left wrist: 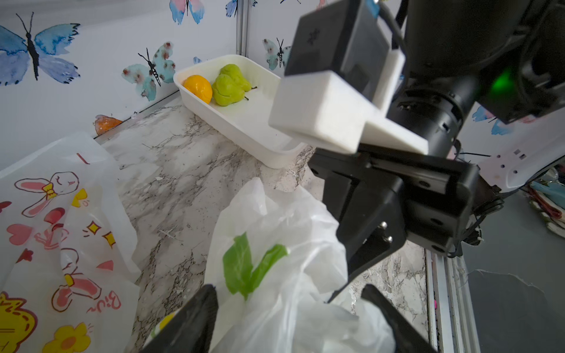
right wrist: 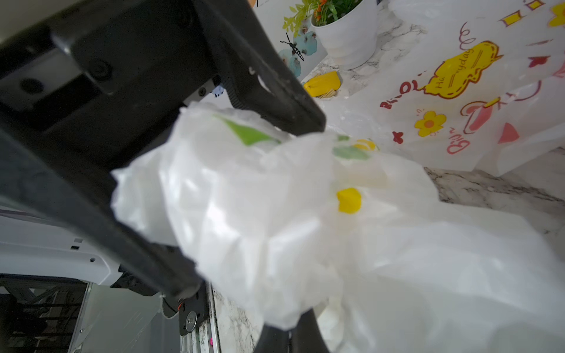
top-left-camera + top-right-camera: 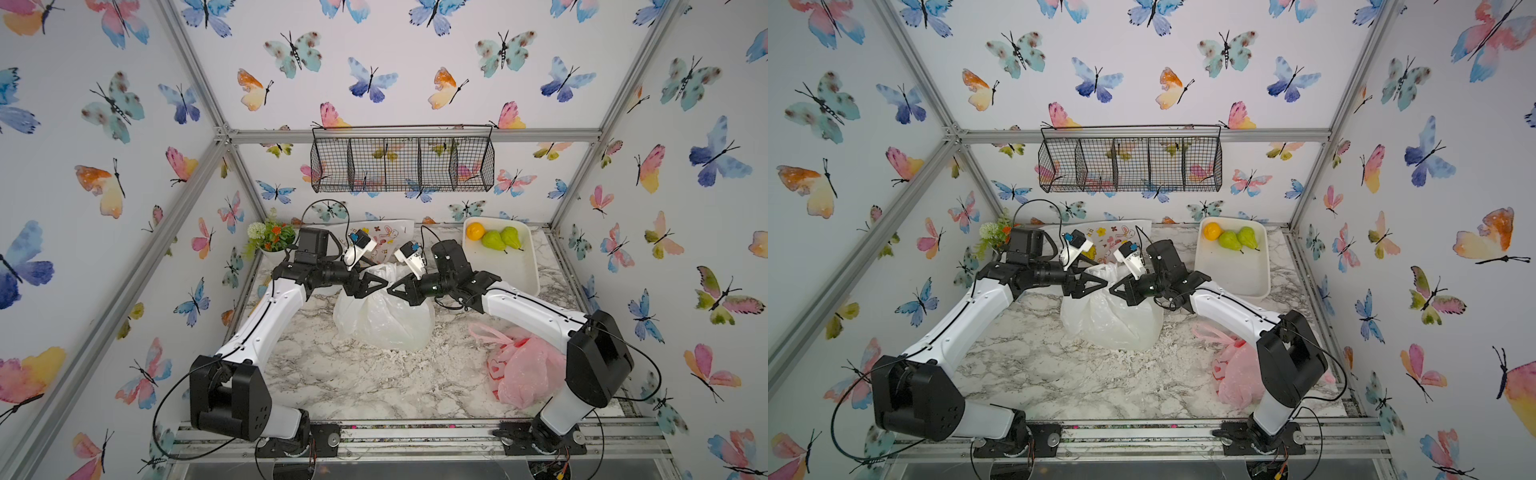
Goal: Place the pears into plastic bags & tie knots
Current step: Tie the plastic bag at the center of the board.
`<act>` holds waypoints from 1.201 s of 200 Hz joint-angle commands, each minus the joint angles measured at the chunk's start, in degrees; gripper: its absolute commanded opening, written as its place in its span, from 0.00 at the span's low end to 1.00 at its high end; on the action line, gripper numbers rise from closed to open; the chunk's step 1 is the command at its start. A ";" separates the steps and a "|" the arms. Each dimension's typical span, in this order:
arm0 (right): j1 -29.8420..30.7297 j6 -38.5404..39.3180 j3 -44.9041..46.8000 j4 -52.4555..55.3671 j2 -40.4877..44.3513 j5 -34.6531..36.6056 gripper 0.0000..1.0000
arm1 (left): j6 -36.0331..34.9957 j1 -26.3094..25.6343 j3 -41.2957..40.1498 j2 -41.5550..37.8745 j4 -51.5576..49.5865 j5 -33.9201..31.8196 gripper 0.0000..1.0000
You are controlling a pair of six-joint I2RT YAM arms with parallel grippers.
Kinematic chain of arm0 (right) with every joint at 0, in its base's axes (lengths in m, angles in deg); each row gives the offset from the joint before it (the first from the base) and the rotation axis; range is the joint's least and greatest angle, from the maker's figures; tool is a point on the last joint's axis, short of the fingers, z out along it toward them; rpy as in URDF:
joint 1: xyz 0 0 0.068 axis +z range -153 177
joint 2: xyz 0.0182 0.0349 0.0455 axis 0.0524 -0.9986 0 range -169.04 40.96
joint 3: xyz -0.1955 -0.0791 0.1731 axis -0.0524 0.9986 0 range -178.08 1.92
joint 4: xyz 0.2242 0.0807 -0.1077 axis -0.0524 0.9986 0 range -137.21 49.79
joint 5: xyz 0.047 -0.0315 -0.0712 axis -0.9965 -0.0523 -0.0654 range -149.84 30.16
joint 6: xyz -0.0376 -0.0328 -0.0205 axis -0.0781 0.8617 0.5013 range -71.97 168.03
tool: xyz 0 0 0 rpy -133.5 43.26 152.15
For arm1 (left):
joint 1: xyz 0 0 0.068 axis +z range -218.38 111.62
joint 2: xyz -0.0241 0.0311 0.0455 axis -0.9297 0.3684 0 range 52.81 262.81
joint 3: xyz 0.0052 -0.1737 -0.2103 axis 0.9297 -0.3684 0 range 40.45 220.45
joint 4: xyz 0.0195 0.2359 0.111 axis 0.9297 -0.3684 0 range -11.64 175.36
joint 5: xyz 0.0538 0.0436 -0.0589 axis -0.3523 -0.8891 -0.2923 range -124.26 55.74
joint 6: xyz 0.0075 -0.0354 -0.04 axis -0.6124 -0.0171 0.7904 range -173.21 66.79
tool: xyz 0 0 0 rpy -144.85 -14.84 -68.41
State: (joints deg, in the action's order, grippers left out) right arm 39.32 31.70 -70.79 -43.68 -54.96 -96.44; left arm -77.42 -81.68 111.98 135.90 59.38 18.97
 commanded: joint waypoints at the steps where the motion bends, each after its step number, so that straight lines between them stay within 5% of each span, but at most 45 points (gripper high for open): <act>1: 0.13 -0.53 -1.47 -1.08 -0.67 -2.02 0.03 | 1.53 -0.50 1.51 1.64 0.56 1.48 0.66; 78: 1.36 -0.10 -3.33 -0.75 -2.43 -1.90 0.03 | 3.09 -1.64 1.07 1.34 2.20 2.44 0.72; 98: 1.36 0.07 -3.23 -0.78 -2.52 -1.72 0.02 | 4.16 -1.60 2.24 2.35 2.82 3.18 0.58; 125: 1.37 2.03 -3.75 1.52 -1.79 -2.31 0.03 | 3.54 -1.64 2.47 2.89 2.42 1.74 0.23; 159: 0.51 11.63 -6.67 12.91 2.19 -1.58 0.37 | 0.43 -1.55 1.85 1.76 1.30 2.89 0.06; 212: -2.10 26.74 -15.56 28.33 1.36 14.60 0.52 | -3.27 -1.58 -1.46 -1.35 3.84 4.55 0.02; 240: -1.65 29.63 -23.07 33.23 -4.78 13.40 0.60 | -3.00 -1.90 -1.47 -1.39 4.27 5.12 0.02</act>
State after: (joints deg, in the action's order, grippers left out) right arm 36.88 55.41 -89.52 -18.50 -54.68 -85.47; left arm -79.01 -83.15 110.71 136.01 62.49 21.53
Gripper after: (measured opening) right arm 0.583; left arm 0.054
